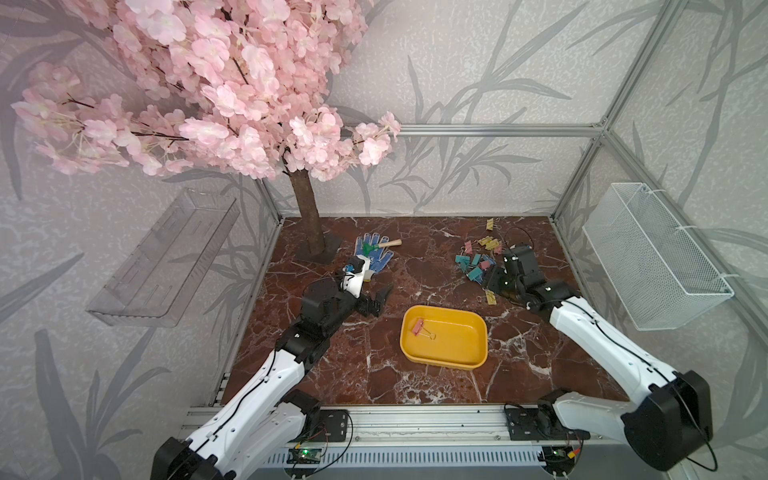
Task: Put the binder clips in the storage box
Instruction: Pick up the binder clip at the center of the board.
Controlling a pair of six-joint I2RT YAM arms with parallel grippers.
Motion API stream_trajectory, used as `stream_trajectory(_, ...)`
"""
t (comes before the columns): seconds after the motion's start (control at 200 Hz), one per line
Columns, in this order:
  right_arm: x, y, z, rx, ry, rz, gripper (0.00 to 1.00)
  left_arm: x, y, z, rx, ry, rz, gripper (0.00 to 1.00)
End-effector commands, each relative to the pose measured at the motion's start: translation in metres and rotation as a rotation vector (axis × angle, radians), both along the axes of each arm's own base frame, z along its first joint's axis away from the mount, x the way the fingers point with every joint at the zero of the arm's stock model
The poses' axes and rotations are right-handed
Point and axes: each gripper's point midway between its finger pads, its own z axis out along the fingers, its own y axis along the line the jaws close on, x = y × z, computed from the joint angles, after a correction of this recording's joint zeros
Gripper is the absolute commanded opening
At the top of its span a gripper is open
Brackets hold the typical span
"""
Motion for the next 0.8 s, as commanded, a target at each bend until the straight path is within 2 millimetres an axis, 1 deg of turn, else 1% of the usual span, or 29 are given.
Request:
stream_trajectory(0.0, -0.006, -0.002, -0.032, -0.178, 0.183, 0.235, 0.63, -0.002, -0.004, 0.004, -0.004, -0.012, -0.021, 1.0)
stream_trajectory(0.09, -0.001, -0.004, -0.056, -0.257, 0.31, 0.282, 0.63, -0.002, -0.003, 0.003, -0.001, -0.01, -0.019, 1.0)
stream_trajectory(0.155, 0.005, -0.002, -0.071, -0.282, 0.366, 0.31, 0.63, -0.002, -0.004, 0.003, 0.001, -0.009, -0.02, 1.0)
stream_trajectory(0.205, 0.011, -0.004, -0.08, -0.305, 0.385, 0.306, 0.63, -0.003, -0.004, 0.003, 0.002, -0.012, -0.022, 1.0)
stream_trajectory(0.23, 0.014, -0.004, -0.08, -0.311, 0.376, 0.302, 0.62, -0.003, -0.004, 0.002, 0.004, -0.009, -0.022, 1.0)
stream_trajectory(0.24, 0.015, -0.005, -0.087, -0.32, 0.394, 0.302, 0.62, -0.003, -0.004, 0.003, 0.003, -0.01, -0.024, 1.0)
stream_trajectory(0.255, 0.016, -0.006, -0.091, -0.329, 0.401, 0.299, 0.61, -0.002, -0.004, 0.002, 0.004, -0.008, -0.022, 1.0)
stream_trajectory(0.365, 0.024, -0.016, -0.104, -0.393, 0.416, 0.266, 0.55, -0.003, -0.005, 0.002, 0.005, -0.007, -0.024, 1.0)
stream_trajectory(0.525, 0.031, -0.02, -0.112, -0.426, 0.403, 0.248, 0.39, -0.003, -0.005, 0.001, 0.004, -0.005, -0.025, 1.0)
stream_trajectory(0.665, 0.038, -0.024, -0.113, -0.454, 0.369, 0.236, 0.34, -0.002, -0.006, -0.001, 0.007, 0.0, -0.026, 1.0)
stream_trajectory(0.755, 0.04, -0.024, -0.114, -0.465, 0.374, 0.236, 0.28, -0.002, -0.005, 0.0, 0.006, -0.001, -0.024, 1.0)
stream_trajectory(0.795, 0.04, -0.025, -0.114, -0.469, 0.374, 0.238, 0.24, -0.002, -0.005, 0.0, 0.007, -0.002, -0.022, 1.0)
